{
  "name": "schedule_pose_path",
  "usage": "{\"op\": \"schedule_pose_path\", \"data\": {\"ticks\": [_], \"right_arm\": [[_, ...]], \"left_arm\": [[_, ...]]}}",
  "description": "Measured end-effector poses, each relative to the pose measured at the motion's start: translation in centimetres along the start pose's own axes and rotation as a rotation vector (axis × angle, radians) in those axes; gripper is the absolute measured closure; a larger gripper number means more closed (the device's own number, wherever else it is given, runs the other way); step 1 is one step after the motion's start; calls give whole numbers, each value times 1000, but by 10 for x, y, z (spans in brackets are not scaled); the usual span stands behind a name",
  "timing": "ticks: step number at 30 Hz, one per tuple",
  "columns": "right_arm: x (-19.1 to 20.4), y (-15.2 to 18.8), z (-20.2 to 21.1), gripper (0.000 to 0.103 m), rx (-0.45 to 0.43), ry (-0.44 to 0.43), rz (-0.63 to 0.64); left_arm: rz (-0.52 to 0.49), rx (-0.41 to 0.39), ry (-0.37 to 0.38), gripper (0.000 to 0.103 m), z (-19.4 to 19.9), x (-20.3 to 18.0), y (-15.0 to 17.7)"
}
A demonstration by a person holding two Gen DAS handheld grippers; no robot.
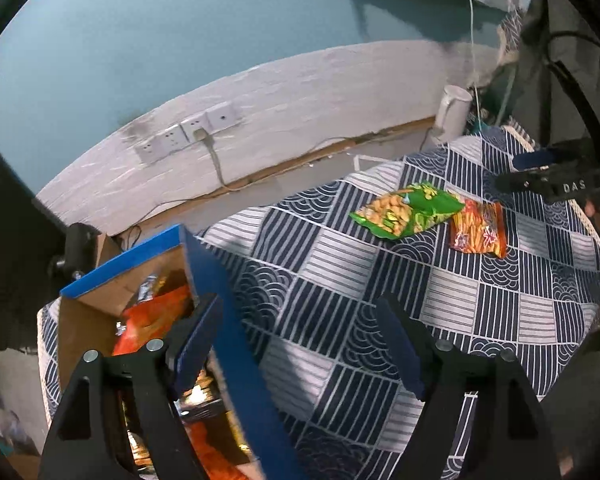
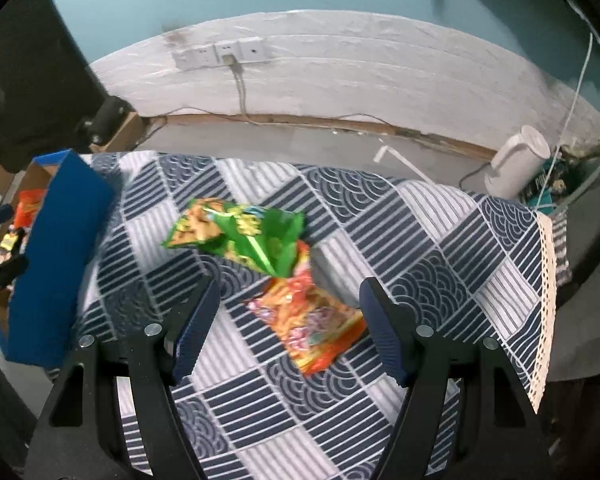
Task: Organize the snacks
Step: 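Withdraw both tools from the box toward the remaining snacks, then grasp the orange stick-snack bag with the right tool while the left tool grasps the green peanut bag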
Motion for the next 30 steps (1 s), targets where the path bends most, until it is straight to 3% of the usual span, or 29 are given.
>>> {"op": "schedule_pose_path", "data": {"ticks": [16, 26, 30], "right_arm": [[-72, 18, -55, 31, 116, 164, -79], [-72, 53, -54, 31, 215, 169, -82], [-71, 62, -44, 31, 204, 195, -104]], "left_arm": [[-8, 102, 45, 23, -68, -36, -3], [12, 126, 67, 23, -68, -32, 5], [16, 115, 80, 23, -62, -32, 4]]}}
Point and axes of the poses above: each gripper's, at about its wrist camera, not at the fingertips, and z roughly against the way its jaws point, x to its left, y to its underside, the point moved 5 cm from there along -z, roughly the way its jaws point, and after that the axes turned 4 degrees about -x, right-handed, at the moved point
